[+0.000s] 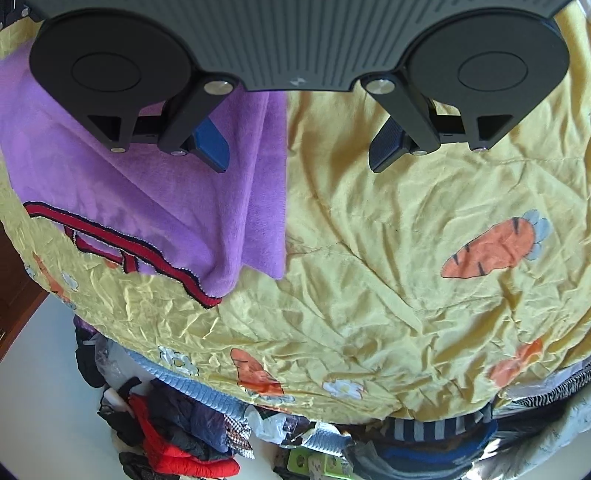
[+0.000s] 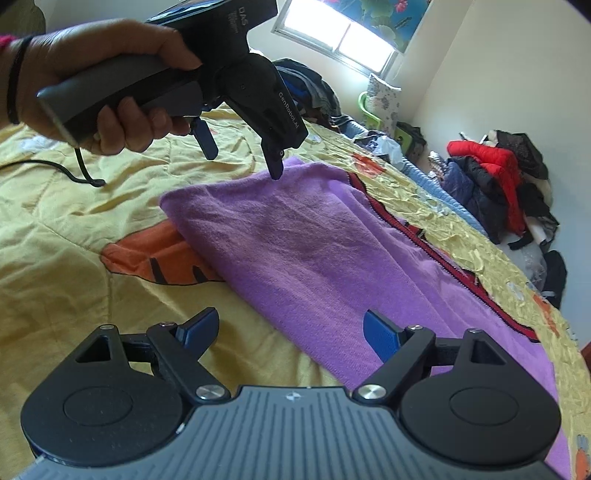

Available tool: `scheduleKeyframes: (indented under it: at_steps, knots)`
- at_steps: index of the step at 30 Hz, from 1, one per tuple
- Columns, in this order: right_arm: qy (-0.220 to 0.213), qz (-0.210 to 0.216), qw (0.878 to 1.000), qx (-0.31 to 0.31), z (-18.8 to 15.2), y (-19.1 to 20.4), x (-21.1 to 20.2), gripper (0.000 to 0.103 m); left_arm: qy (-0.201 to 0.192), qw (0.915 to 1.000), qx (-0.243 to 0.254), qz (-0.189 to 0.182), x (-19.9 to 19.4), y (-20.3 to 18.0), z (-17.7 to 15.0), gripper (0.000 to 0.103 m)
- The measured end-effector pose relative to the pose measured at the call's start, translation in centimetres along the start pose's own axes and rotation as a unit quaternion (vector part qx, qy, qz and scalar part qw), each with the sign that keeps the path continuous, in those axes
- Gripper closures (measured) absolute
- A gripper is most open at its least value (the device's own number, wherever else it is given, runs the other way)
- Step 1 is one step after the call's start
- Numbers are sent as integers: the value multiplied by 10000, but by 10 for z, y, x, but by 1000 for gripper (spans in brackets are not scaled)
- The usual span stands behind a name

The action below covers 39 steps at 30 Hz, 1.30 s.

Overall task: Fold small clothes
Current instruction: 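Close both tools on the side edge of the folded sweater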

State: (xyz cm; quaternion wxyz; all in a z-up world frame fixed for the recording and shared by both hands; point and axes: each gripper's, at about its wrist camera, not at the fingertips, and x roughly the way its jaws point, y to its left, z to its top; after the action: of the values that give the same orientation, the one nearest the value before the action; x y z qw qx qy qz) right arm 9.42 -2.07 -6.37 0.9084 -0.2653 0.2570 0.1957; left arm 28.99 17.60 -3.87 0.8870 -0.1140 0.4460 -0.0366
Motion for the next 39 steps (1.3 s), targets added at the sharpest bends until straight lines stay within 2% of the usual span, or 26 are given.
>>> scheduleKeyframes:
  at_steps: [7,8,10,14,18,20,23,24,26,34,35,37,39]
  knots:
    - [-62,-353,9990,-276,1,14,5,19,-158,9990,-428,-33,3,15,5,20]
    - [-80,-410,9986,-310,2,17,7,19,-113,9986,-511,-89,5,19,6,17]
    - [-126,-490,9982,-335,4,19,10,19,-4,9971,-676,-337,10,25,9,14]
    - [-180,-573,9977,-308,9,21,17,19,125,9897,-911,-1093,19,32,16,13]
    - [-240,-756,9958,-459,14,26,24,18,255,9759,-1235,-1782,36,40,23,13]
    - [-271,-968,9930,-614,16,33,27,16,270,9670,-1397,-2112,43,43,26,4]
    - [-355,-1388,9856,-895,19,46,33,13,465,9473,-1685,-2685,58,48,33,3]
    - [-359,-1421,9852,-894,21,47,35,13,544,9414,-1745,-2834,64,49,35,3]
    - [-330,-1432,9857,-825,27,47,41,13,586,9367,-1759,-2969,70,47,41,1]
    - [-357,-1329,9870,-828,45,43,69,13,532,9411,-1542,-2963,85,24,55,1]
    - [-371,-1297,9873,-834,46,41,71,16,515,9430,-1489,-2930,86,21,56,2]
    - [-368,-1199,9883,-864,48,41,75,31,468,9488,-1328,-2826,87,13,59,2]
    - [-382,-1127,9883,-951,49,44,79,40,416,9551,-1160,-2693,86,6,61,2]
